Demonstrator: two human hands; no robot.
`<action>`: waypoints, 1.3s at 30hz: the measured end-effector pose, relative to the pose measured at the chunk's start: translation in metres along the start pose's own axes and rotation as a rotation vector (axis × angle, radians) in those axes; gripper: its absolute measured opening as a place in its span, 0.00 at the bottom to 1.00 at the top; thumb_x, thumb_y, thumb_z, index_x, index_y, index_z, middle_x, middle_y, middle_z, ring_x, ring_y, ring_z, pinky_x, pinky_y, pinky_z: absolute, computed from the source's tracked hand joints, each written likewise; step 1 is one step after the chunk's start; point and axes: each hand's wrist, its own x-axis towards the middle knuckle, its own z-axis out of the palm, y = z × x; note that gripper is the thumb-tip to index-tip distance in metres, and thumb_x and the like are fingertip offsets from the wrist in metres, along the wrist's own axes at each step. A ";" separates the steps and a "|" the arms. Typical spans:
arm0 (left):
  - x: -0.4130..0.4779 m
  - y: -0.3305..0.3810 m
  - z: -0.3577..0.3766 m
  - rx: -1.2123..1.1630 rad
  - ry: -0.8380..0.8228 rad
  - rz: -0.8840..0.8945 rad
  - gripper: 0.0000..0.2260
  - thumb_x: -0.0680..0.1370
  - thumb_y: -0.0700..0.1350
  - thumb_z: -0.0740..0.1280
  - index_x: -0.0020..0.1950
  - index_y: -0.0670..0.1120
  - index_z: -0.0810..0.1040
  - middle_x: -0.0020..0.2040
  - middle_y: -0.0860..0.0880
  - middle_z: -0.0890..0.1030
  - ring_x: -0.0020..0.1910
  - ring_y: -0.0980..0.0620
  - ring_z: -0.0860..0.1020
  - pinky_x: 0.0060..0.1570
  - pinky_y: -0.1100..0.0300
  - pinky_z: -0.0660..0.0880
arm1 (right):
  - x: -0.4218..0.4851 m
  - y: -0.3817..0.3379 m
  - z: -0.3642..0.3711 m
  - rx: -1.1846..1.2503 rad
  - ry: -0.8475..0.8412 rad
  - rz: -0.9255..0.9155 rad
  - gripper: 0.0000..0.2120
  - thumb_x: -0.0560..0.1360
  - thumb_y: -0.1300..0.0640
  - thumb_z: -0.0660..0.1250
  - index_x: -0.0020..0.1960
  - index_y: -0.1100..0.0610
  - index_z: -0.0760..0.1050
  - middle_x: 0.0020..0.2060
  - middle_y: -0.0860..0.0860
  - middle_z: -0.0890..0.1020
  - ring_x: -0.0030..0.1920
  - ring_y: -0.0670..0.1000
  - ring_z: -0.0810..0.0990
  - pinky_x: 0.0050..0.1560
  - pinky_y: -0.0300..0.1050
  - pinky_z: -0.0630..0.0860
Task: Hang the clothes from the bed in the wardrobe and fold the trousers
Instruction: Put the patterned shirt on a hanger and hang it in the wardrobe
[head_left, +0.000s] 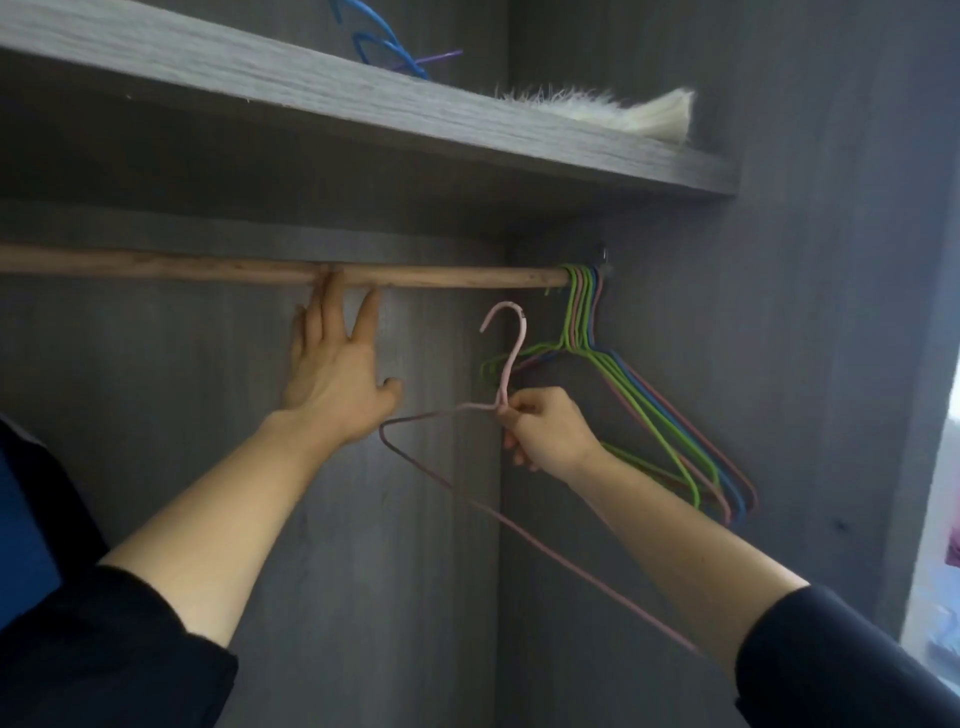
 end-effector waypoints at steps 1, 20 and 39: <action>-0.015 0.007 0.005 -0.049 -0.041 -0.015 0.43 0.71 0.52 0.70 0.79 0.49 0.48 0.78 0.40 0.43 0.76 0.41 0.42 0.74 0.45 0.46 | -0.010 0.003 -0.001 0.034 -0.024 0.034 0.12 0.77 0.59 0.63 0.36 0.60 0.77 0.30 0.58 0.79 0.25 0.52 0.75 0.23 0.39 0.70; -0.342 0.241 0.039 -0.715 -0.678 0.005 0.17 0.79 0.43 0.60 0.68 0.45 0.71 0.67 0.44 0.71 0.65 0.45 0.67 0.65 0.54 0.64 | -0.375 0.119 -0.124 -0.091 -0.027 0.638 0.18 0.75 0.49 0.69 0.31 0.58 0.77 0.17 0.47 0.72 0.18 0.45 0.70 0.23 0.35 0.69; -0.543 0.758 -0.018 -0.865 -1.226 0.619 0.17 0.80 0.46 0.56 0.68 0.46 0.68 0.67 0.43 0.67 0.65 0.43 0.65 0.66 0.51 0.64 | -0.742 0.258 -0.486 -0.264 0.487 1.227 0.15 0.75 0.51 0.69 0.35 0.61 0.77 0.25 0.50 0.75 0.24 0.47 0.72 0.26 0.40 0.70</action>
